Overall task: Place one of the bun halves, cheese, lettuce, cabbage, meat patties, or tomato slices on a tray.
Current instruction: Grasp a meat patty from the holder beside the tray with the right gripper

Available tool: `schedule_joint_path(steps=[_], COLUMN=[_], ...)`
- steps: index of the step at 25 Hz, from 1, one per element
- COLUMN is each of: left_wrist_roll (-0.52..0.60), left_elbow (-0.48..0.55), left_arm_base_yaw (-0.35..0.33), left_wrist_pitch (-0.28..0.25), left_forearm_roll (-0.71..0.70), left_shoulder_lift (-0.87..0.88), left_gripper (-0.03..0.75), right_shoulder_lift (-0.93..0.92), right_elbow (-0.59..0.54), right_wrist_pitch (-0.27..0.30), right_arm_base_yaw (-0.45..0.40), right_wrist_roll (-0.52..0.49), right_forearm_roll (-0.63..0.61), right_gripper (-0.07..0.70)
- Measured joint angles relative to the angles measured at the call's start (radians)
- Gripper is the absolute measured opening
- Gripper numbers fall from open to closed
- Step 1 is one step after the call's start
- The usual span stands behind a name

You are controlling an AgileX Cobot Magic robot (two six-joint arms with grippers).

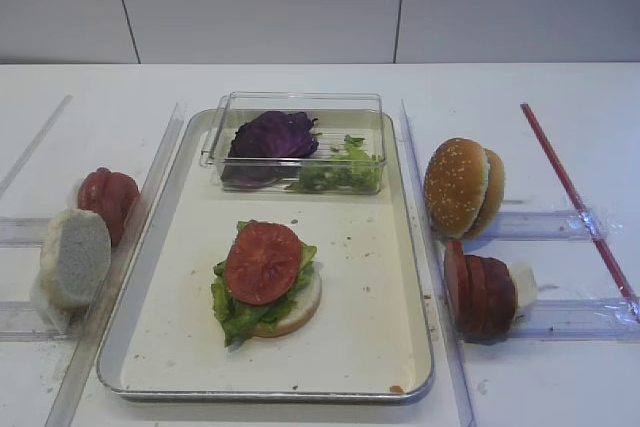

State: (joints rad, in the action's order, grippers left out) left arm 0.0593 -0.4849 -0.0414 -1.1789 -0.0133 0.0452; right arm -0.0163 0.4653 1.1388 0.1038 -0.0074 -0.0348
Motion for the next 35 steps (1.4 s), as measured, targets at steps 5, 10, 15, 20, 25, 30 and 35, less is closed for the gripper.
schedule_joint_path(steps=[5,10,15,20,25,30,35], left_wrist_roll=[0.0,0.0,0.0,0.0,0.0,0.0,0.0], left_elbow=[0.0,0.0,0.0,0.0,0.0,0.0,0.0], left_arm_base_yaw=[0.0,0.0,0.0,0.0,0.0,0.0,0.0], left_wrist_pitch=[0.0,0.0,0.0,0.0,0.0,0.0,0.0], left_forearm_roll=[0.0,0.0,0.0,0.0,0.0,0.0,0.0], left_shoulder_lift=[0.0,0.0,0.0,0.0,0.0,0.0,0.0], left_gripper=[0.386,0.386,0.386,0.386,0.386,0.386,0.386], right_shoulder_lift=[0.0,0.0,0.0,0.0,0.0,0.0,0.004], right_elbow=[0.0,0.0,0.0,0.0,0.0,0.0,0.021], right_wrist_pitch=[0.0,0.0,0.0,0.0,0.0,0.0,0.012], right_arm_base_yaw=[0.0,0.0,0.0,0.0,0.0,0.0,0.0], right_wrist_roll=[0.0,0.0,0.0,0.0,0.0,-0.006,-0.011], right_forearm_roll=[0.0,0.0,0.0,0.0,0.0,0.0,0.0], right_gripper=[0.454,0.454,0.454,0.454,0.454,0.454,0.454])
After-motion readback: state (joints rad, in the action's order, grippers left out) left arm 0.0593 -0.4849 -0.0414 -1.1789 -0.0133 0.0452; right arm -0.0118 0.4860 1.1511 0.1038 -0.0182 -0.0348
